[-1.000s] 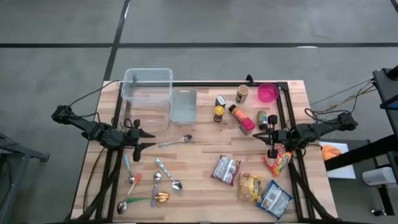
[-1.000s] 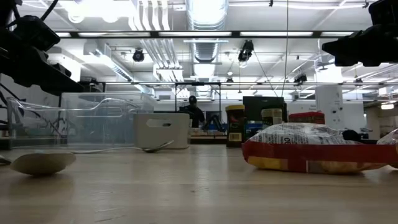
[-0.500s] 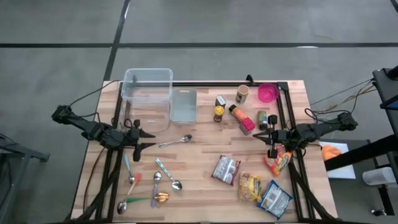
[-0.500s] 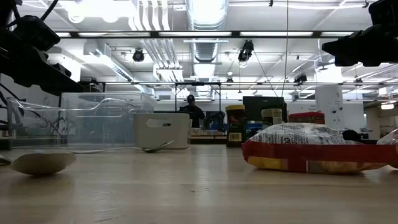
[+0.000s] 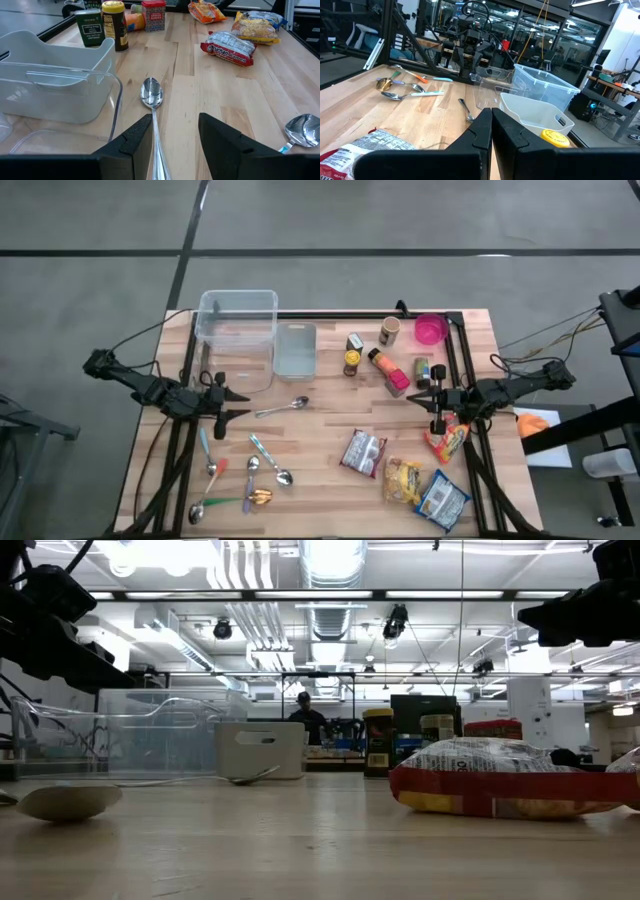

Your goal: Pick & Place Food Item

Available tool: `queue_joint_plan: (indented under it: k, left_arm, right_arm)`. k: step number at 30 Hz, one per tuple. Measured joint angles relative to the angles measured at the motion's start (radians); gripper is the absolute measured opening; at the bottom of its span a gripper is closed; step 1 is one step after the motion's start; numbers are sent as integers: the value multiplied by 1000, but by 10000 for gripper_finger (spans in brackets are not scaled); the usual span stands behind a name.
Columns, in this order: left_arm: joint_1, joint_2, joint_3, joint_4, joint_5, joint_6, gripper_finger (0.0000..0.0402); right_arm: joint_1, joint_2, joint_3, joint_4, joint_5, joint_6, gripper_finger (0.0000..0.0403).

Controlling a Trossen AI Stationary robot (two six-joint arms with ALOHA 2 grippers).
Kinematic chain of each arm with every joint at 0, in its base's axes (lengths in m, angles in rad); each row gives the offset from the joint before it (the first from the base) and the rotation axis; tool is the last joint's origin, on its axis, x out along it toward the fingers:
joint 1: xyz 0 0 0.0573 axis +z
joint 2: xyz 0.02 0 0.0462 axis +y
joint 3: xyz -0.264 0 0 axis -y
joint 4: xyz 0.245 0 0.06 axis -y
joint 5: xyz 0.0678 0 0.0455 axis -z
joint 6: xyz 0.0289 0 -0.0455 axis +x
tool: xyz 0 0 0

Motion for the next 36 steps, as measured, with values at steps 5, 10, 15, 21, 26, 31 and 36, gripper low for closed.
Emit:
queue_joint_plan:
  k: [5, 10, 15, 21, 26, 31, 36]
  left_arm:
    - [0, 0, 0, 0, 0, 0, 164]
    - [0, 0, 0, 0, 0, 0, 164]
    - [0, 0, 0, 0, 0, 0, 164]
    - [0, 0, 0, 0, 0, 0, 164]
    - [0, 0, 0, 0, 0, 0, 163]
    - [0, 0, 0, 0, 0, 0, 163]
    - [0, 0, 0, 0, 0, 0, 163]
  right_arm:
    - [0, 0, 0, 0, 0, 0, 8]
    - [0, 0, 0, 0, 0, 0, 8]
    - [0, 0, 0, 2, 0, -198, 8]
    - [0, 0, 0, 23, -20, -334, 8]
    - [0, 0, 0, 113, -196, -136, 8]
    - [0, 0, 0, 334, -460, 92, 8]
    - [0, -1, 1, 634, -636, 155, 8]
